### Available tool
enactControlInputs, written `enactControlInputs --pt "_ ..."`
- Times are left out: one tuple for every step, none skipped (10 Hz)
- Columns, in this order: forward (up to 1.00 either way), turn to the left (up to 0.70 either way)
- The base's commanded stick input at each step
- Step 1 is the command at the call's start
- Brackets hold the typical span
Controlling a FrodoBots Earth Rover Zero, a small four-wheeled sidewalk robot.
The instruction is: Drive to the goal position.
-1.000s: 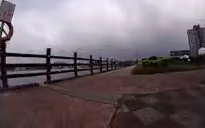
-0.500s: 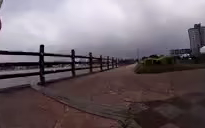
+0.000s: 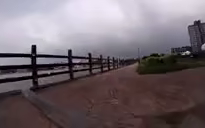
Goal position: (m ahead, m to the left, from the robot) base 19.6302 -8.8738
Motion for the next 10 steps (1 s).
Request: enactControlInputs --pt "1.00 0.00" --pt "1.00 0.00" --pt "1.00 0.00" --pt "1.00 0.00" --pt "1.00 0.00" --pt "1.00 0.00" --pt "1.00 0.00" --pt "1.00 0.00" --pt "1.00 -0.40" --pt "1.00 -0.36"
